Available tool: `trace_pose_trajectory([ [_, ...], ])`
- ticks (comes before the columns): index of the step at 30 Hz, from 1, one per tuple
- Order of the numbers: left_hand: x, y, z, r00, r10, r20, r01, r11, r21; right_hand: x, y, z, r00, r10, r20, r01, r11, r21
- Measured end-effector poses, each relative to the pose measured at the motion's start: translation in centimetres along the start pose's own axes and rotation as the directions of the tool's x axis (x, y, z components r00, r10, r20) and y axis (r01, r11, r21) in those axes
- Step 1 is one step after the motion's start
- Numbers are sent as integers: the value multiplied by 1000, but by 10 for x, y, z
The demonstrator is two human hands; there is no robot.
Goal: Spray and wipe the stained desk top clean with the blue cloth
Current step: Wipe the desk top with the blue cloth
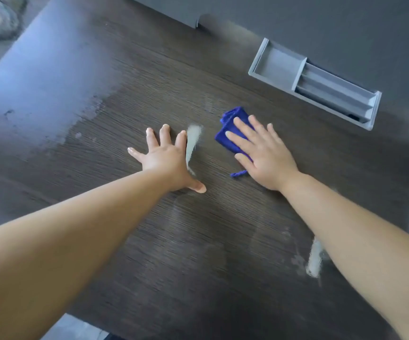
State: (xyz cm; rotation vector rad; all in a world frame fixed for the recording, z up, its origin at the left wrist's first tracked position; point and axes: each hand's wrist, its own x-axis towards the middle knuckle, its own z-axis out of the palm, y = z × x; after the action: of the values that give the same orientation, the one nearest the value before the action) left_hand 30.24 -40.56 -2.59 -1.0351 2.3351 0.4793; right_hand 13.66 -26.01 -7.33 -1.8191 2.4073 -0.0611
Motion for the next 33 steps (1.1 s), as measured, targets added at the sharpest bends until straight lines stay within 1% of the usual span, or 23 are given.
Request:
trace_pose_trajectory([
  [2,0,-1,-1,1000,3,3,-3,1000,0,2,24,-5,961,276,24,-277,961,14],
  [4,0,0,-2,1000,4,8,-4,1000,-11,24,20,-5,831,557,-6,-556,830,33],
  [5,0,0,-2,1000,6,11,-5,1000,-19,38,7,-5,776,631,-13,-629,775,52],
  [6,-1,0,-1,1000,9,7,-8,1000,-30,50,-9,-4,759,651,-13,-649,757,71],
  [8,-4,-4,-1,1000,18,-19,-19,995,-98,62,-47,0,834,551,-18,-547,831,97],
  [10,-7,-18,-3,994,36,-100,-56,975,-213,52,-73,6,955,295,-13,-293,953,76],
  [12,-9,-41,-10,989,40,-144,-80,957,-279,32,-73,9,999,32,-4,-32,998,58],
  [13,-10,-53,-13,987,31,-158,-74,959,-274,24,-63,8,999,-38,-4,38,998,49],
  [14,-7,-69,-19,984,23,-177,-66,968,-241,24,-53,6,1000,-16,-5,16,999,36],
  [15,-3,-80,-23,983,20,-185,-57,978,-199,26,-41,4,996,94,-10,-93,995,39],
  [16,2,-93,-30,984,22,-178,-50,986,-156,35,-37,1,963,270,-6,-269,961,58],
  [18,14,-111,-37,990,20,-139,-33,995,-93,63,-40,-1,783,622,-1,-619,780,93],
  [19,19,-118,-40,993,16,-119,-24,998,-62,80,-52,-2,689,725,-5,-720,685,109],
  [20,24,-124,-42,995,15,-103,-18,999,-27,95,-67,-3,634,773,-5,-766,629,129],
  [21,28,-128,-44,995,25,-97,-23,1000,19,108,-85,-3,644,765,-4,-757,638,141],
  [22,32,-133,-44,995,40,-95,-34,997,62,117,-104,0,712,702,-5,-695,706,133],
  [24,34,-136,-44,992,74,-101,-63,993,104,115,-134,5,907,421,-7,-418,902,104],
  [25,36,-136,-43,992,79,-100,-70,993,93,106,-139,6,972,235,1,-235,969,80],
  [27,37,-136,-43,993,83,-88,-76,994,72,91,-124,7,999,-33,8,33,999,34],
  [28,38,-136,-42,993,86,-82,-79,994,81,88,-108,6,999,-51,6,51,998,22],
  [29,39,-135,-43,993,88,-73,-81,992,92,91,-91,5,1000,12,4,-12,1000,27],
  [31,42,-134,-45,995,82,-52,-77,992,100,111,-62,0,961,278,14,-278,958,66],
  [33,44,-132,-47,996,78,-33,-74,991,109,148,-56,-5,845,535,-2,-534,842,74],
])
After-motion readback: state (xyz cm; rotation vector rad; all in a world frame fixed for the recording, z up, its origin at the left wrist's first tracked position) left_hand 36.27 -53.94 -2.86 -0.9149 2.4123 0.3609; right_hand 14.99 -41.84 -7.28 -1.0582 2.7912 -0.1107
